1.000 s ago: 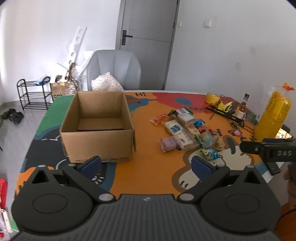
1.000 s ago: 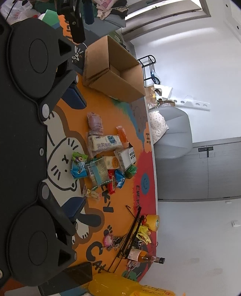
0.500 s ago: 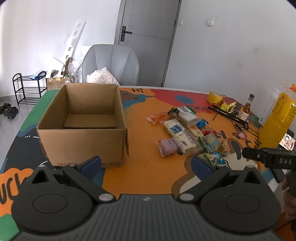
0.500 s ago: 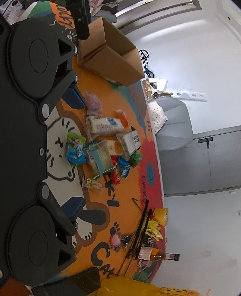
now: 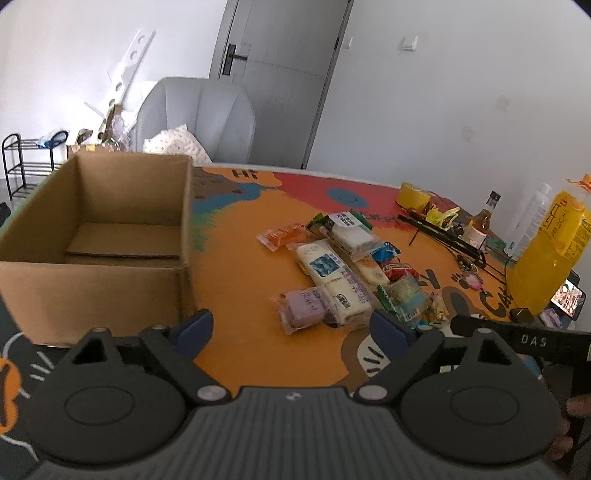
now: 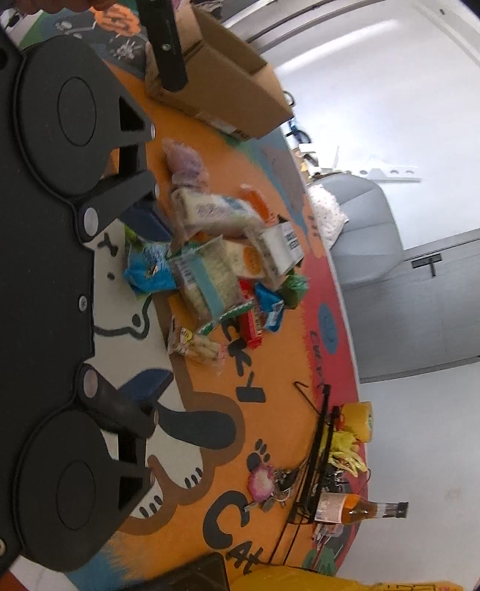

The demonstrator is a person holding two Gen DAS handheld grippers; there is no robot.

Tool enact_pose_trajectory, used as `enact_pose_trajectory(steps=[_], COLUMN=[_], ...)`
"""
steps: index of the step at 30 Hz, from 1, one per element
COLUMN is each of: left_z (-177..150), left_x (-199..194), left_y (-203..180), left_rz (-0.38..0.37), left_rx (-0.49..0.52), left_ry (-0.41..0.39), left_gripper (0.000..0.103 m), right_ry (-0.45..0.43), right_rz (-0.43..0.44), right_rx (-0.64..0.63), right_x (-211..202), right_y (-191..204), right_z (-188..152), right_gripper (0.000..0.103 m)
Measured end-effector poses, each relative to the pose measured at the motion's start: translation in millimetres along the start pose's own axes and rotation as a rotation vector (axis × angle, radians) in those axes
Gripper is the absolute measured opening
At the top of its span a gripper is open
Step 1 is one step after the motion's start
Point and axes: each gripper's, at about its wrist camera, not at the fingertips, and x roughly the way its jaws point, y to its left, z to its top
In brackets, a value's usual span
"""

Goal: Organize snacks
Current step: 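Grasp the purple pastry packet with left tool while right tool grasps small white snack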

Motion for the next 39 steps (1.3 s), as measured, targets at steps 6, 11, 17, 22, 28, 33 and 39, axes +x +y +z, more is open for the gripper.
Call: enact_pose_trajectory(steps=[6, 11, 17, 22, 28, 33, 39], left_z=[2.6, 5.7, 8.9, 11.5, 9.2, 10.0, 8.8], left_x=[29.4, 52.9, 78.7, 97.0, 104.2, 106.1, 102.7], left_y=[-6.5, -10.4, -11.8, -14.3, -14.3, -16.4, -12.9], left_rz=[-0.009, -0.006, 0.007, 0.03, 0.045, 0.045, 0.04], left_rx=[-0.01, -0.011, -0.061, -0.062, -0.064, -0.067, -0.093], left_ry=[0.041, 0.069, 0.103, 0.136, 0.14, 0.139, 0.143], left_gripper=[0.083, 0.078, 0.073, 0.068, 0.065, 0.053, 0.039], right_ry=[-0.001, 0.019, 0.035, 0.044, 0.045, 0.042, 0.037], right_rz=[-0.001, -0.018, -0.017, -0.012, -0.011, -0.03, -0.024], right_rx=[0.011, 0.033, 0.052, 0.045, 0.05, 0.04, 0.052], right_x=[12.7, 29.4, 48.4, 57.5, 57.5, 54.1, 48.7], right_y=[-11.1, -20.0, -22.8, -22.6, -26.7, -32.8, -35.6], right_z=[5.3, 10.5, 18.9, 21.3, 21.8, 17.9, 16.9], right_gripper=[0.068, 0.063, 0.055, 0.053, 0.04, 0.018, 0.017])
